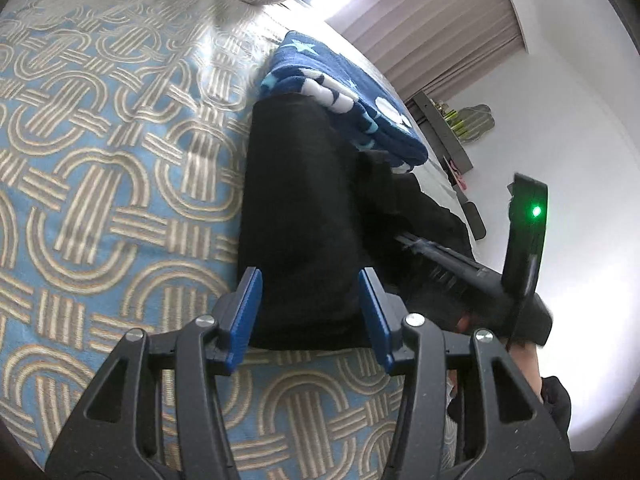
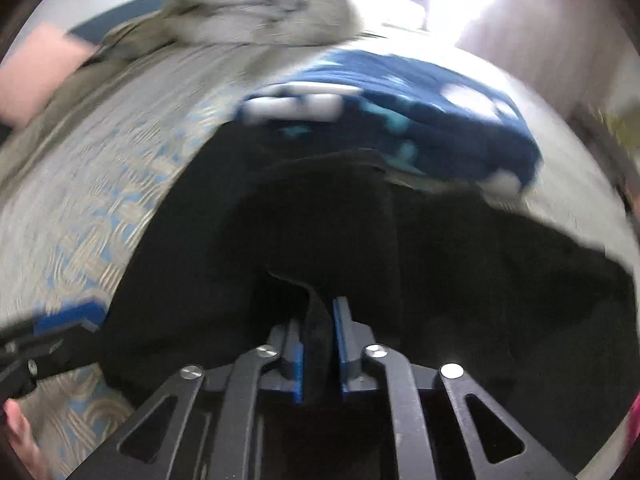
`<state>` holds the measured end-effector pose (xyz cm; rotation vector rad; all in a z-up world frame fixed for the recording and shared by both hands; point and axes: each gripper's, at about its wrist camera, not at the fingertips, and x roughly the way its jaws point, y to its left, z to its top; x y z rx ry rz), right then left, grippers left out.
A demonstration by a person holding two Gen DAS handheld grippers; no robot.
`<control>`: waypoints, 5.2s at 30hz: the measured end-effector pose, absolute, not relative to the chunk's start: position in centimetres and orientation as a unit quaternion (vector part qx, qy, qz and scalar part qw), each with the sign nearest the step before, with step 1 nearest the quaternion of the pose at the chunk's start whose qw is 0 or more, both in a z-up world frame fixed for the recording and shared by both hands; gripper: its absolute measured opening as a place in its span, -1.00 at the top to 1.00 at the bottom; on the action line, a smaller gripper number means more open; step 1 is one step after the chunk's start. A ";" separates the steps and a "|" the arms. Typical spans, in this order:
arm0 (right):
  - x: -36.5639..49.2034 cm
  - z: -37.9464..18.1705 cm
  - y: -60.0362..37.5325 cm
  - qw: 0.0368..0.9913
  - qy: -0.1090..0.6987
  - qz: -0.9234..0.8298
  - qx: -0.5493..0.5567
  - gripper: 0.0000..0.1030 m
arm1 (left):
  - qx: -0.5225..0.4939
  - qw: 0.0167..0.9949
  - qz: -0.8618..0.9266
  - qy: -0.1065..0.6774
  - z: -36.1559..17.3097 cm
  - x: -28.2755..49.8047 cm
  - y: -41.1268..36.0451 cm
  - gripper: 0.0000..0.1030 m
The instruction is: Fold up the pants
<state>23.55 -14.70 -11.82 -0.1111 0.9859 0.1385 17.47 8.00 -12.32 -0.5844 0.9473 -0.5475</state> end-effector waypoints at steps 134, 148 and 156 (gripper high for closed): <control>15.9 -10.5 -31.2 0.924 0.346 -0.015 0.164 -0.09 | 0.014 0.891 -0.071 0.447 -14.2 22.4 -1.6 -1.00; 9.0 -14.0 -54.8 0.795 0.291 -0.101 0.522 -0.34 | 0.008 0.890 -0.076 0.450 -14.1 22.5 -1.2 -1.00; 12.5 -14.0 -54.4 0.802 0.319 -0.088 0.498 -0.34 | 0.011 0.891 -0.074 0.447 -14.1 22.5 -1.4 -1.00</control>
